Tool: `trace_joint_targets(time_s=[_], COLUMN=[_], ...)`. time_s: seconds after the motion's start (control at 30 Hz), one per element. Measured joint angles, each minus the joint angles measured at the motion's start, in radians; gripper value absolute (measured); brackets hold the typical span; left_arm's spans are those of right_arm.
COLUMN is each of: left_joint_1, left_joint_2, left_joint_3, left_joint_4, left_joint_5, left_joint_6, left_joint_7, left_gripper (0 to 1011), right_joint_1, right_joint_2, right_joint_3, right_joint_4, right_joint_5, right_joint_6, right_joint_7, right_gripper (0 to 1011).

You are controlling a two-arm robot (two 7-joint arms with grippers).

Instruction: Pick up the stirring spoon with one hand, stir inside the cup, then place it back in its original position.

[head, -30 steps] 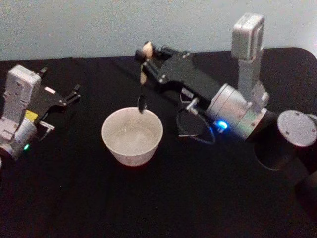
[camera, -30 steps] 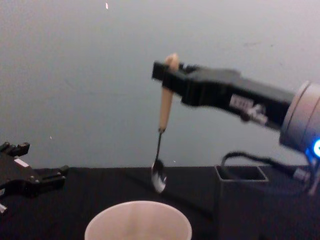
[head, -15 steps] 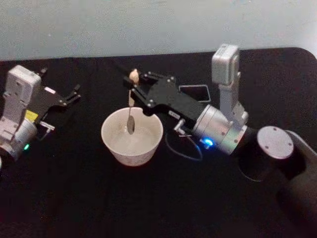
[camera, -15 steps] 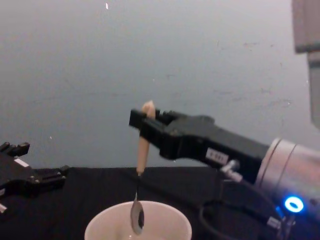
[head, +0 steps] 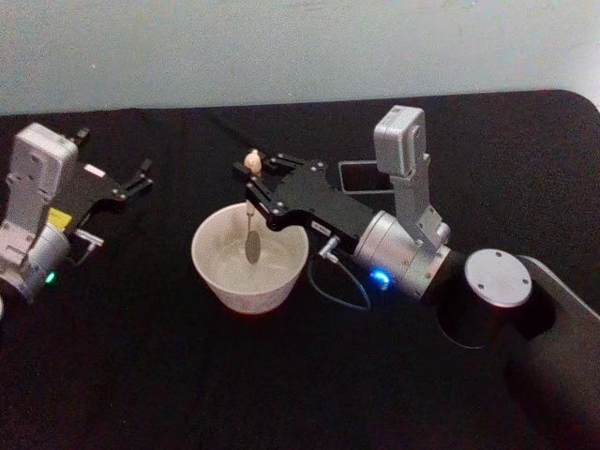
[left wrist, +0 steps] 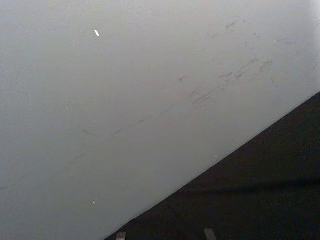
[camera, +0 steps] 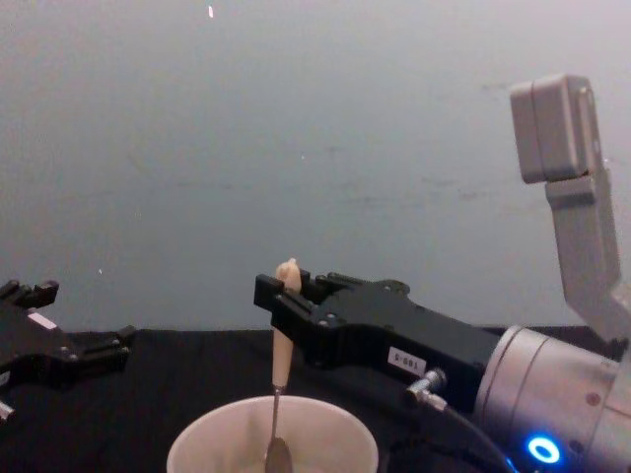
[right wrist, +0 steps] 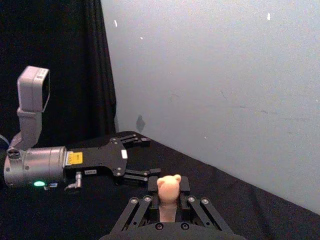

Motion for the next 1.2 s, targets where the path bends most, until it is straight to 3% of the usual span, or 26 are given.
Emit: trace_joint_targets(time_s=[0.4, 0.83, 1.2], left_joint_1=[0.000, 0.000, 0.000], left_joint_2=[0.000, 0.000, 0.000], left_joint_3=[0.000, 0.000, 0.000], left_joint_4=[0.000, 0.000, 0.000], left_joint_5=[0.000, 0.000, 0.000], left_joint_6=[0.000, 0.000, 0.000], left_joint_7=[0.000, 0.000, 0.000], left_gripper=[1001, 1001, 1001], right_joint_1=[-0.004, -0.056, -0.089], right_joint_2=[-0.003, 0.047, 0.068], right_joint_3=[0.020, 0.042, 0.024], right_joint_4=[0.005, -0.079, -0.133], right_joint_5=[-0.017, 0.005, 0.016], right_joint_6=[0.000, 0.021, 0.028], right_joint_7=[-0.004, 0.014, 0.030], right_gripper=[227, 227, 227])
